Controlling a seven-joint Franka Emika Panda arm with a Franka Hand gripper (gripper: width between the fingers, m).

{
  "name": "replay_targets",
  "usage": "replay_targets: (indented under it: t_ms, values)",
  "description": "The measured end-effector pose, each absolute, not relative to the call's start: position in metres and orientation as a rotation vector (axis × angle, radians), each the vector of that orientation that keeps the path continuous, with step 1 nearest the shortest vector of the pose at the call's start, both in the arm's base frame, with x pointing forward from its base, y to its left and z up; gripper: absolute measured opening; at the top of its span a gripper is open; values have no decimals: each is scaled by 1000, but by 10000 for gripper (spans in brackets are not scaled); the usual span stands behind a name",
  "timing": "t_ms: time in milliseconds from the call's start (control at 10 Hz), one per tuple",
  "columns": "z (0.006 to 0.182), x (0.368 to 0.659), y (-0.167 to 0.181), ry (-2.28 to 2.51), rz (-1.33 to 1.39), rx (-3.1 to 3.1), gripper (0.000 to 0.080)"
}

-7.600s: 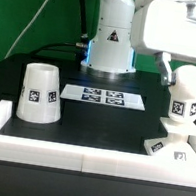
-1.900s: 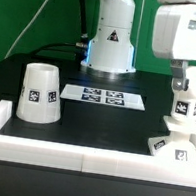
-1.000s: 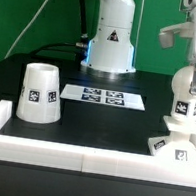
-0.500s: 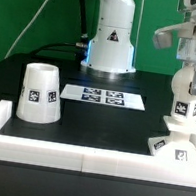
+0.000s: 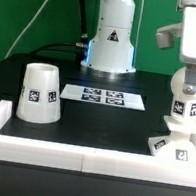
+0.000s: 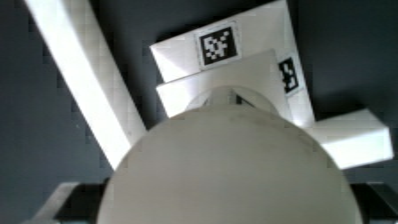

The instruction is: Assemble lamp

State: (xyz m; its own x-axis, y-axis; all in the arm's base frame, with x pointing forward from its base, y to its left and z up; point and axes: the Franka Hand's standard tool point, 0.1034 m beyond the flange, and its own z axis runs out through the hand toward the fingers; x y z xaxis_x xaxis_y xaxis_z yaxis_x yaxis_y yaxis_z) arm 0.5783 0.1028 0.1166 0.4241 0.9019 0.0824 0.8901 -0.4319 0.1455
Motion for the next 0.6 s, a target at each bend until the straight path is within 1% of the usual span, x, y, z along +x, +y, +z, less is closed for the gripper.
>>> replay_targets:
  t_ms: [600]
  values:
    - [118, 579, 108, 830, 262, 2995, 579]
